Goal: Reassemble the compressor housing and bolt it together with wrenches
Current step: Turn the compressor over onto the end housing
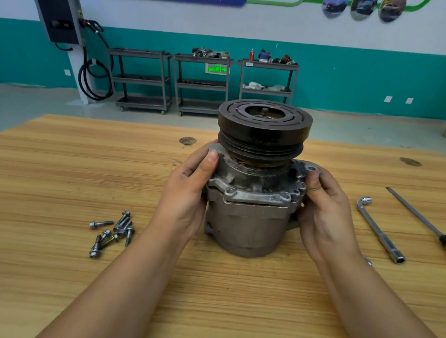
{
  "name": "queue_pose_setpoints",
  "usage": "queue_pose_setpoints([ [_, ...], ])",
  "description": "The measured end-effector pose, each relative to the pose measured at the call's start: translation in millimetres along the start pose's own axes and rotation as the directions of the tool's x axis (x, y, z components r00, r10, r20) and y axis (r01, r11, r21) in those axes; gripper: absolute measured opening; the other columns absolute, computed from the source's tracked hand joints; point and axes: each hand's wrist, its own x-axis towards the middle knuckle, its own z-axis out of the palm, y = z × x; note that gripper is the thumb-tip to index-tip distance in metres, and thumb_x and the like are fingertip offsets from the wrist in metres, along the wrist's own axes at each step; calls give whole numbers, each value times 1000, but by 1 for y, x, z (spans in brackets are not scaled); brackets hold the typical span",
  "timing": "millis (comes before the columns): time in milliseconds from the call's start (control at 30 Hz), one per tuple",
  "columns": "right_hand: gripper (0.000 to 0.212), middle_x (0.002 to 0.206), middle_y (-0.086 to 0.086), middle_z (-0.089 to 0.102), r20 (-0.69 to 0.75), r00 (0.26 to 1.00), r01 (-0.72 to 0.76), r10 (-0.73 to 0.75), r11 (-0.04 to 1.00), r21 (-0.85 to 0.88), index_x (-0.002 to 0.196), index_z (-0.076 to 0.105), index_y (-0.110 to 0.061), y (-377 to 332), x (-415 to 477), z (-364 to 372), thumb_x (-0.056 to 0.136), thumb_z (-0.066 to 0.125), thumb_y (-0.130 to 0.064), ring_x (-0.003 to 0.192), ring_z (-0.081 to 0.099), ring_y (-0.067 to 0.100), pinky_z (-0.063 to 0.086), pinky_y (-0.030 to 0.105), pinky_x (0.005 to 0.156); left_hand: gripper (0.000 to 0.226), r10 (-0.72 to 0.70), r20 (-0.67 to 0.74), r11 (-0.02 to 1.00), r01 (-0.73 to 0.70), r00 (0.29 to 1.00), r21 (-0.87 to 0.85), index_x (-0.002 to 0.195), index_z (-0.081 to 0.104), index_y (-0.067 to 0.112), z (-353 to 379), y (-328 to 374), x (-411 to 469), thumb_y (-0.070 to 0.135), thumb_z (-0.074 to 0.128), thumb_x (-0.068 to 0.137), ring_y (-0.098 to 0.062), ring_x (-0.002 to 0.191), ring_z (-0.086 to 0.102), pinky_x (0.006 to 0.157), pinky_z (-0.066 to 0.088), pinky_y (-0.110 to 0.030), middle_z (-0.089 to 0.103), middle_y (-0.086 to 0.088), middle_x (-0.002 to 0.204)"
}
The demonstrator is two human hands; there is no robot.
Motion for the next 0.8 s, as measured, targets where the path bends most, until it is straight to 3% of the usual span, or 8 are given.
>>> queue_pose_setpoints([
  [167,35,109,13,63,9,999,-52,52,998,38,101,62,-9,-1,1,-4,77,55,-33,102,58,32,41,57,93,44,0,-11,1000,0,1000,12,119,57,-1,2,0,-2,21,55,81,-16,96,66,81,54,-24,72,-6,101],
  [300,53,125,16,60,15,995,-101,100,991,93,122,57,-6,1,3,-7,77,55,-32,118,55,37,37,61,100,43,-1,-13,1000,2,1000,14,118,59,0,2,-1,-2,22,57,81,-18,99,66,82,53,-25,71,-7,104],
  [400,55,126,16,60,21,993,-120,119,983,140,125,55,-5,2,5,-7,77,56,-32,119,54,36,37,59,103,39,5,-2,1000,-5,1000,21,114,61,3,1,0,-3,21,57,80,-17,99,66,81,53,-25,71,-6,103],
  [533,35,117,11,65,56,990,-137,127,967,214,109,62,-12,6,6,-9,79,54,-29,119,54,34,39,54,103,34,7,22,1000,-7,1000,15,111,63,5,0,1,-5,19,56,81,-16,97,67,78,53,-24,72,-5,102],
  [800,28,112,7,68,132,988,-120,84,946,300,105,63,-14,0,4,-6,82,51,-26,107,63,24,54,40,86,38,33,31,999,-34,999,14,115,60,1,4,6,-7,20,55,82,-21,103,63,84,53,-28,64,-13,113],
])
